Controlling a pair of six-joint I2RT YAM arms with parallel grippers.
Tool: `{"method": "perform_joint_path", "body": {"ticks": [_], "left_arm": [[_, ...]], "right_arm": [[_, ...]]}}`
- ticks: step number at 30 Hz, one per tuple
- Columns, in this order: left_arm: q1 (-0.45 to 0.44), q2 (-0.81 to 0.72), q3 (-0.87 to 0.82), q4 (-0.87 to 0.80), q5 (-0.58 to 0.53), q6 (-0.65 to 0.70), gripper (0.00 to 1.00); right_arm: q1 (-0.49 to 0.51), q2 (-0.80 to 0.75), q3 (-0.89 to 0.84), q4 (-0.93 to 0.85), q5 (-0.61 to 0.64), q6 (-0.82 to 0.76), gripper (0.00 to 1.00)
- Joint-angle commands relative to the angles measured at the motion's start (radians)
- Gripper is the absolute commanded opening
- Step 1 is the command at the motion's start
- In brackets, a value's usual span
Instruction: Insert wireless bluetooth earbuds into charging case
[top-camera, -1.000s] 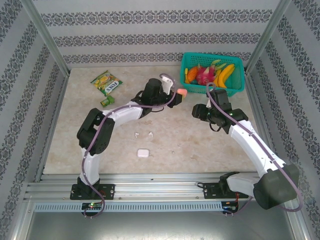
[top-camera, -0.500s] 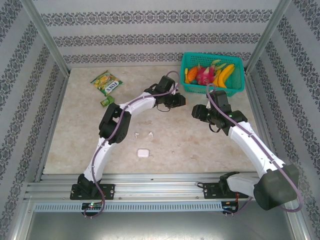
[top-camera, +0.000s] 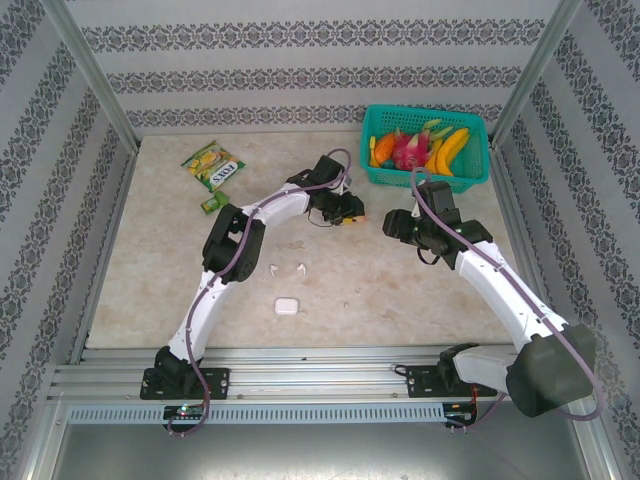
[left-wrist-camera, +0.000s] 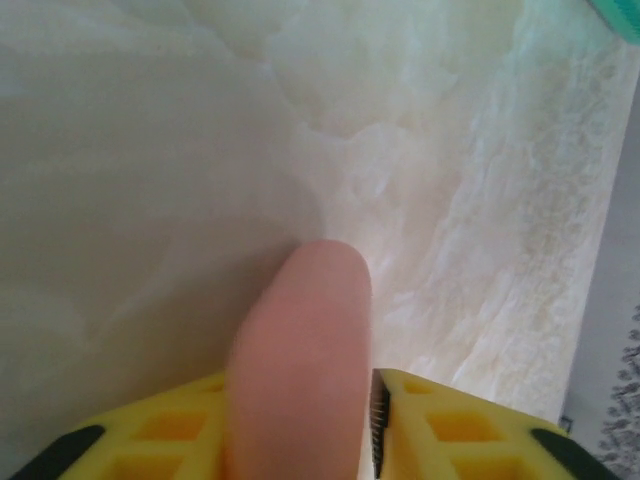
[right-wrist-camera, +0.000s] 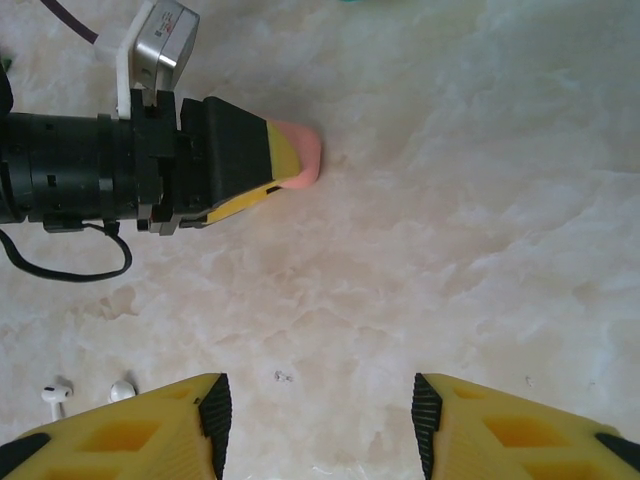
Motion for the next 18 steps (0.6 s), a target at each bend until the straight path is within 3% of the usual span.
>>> {"method": "perform_joint_path", "body": {"ticks": [1,5,6,7,8,10,11,12,13,18], "left_arm": [[0.016,-0.014,0.032,-0.061,-0.007,0.025,0.46],[0.033,-0.039,0.032,-0.072,-0.010,0.047,0.67],[0.039,-0.046,0.032,-0.076,-0.012,0.054,0.75],[0.043,-0.053,0.032,-0.081,-0.013,0.061,0.94],[0.050,-0.063,0.033,-0.086,-0.018,0.073,1.00],[0.062,-0.085,0.032,-0.102,-0.030,0.095,1.00],[0.071,-0.100,0.032,-0.114,-0.036,0.110,1.00],[0.079,-0.117,0.030,-0.126,-0.043,0.127,1.00],[0.086,-0.137,0.028,-0.136,-0.051,0.142,1.00],[0.113,-0.317,-0.072,-0.137,-0.149,0.255,1.00]], "right_arm": [[0.012,0.000,0.013,0.011,0.024,0.003,0.56],[0.011,-0.011,0.020,0.009,0.017,-0.002,0.61],[0.012,-0.014,0.024,0.008,0.017,-0.003,0.63],[0.012,-0.018,0.023,0.006,0.015,-0.005,0.65],[0.012,-0.022,0.025,0.007,0.012,-0.010,0.68],[0.013,-0.030,0.029,0.003,0.013,-0.015,0.73],[0.014,-0.035,0.030,0.003,0.017,-0.018,0.81],[0.013,-0.039,0.031,-0.001,0.024,-0.015,0.94],[0.013,-0.043,0.032,-0.003,0.030,-0.014,0.98],[0.047,-0.028,0.048,-0.017,0.039,-0.023,0.98]]}}
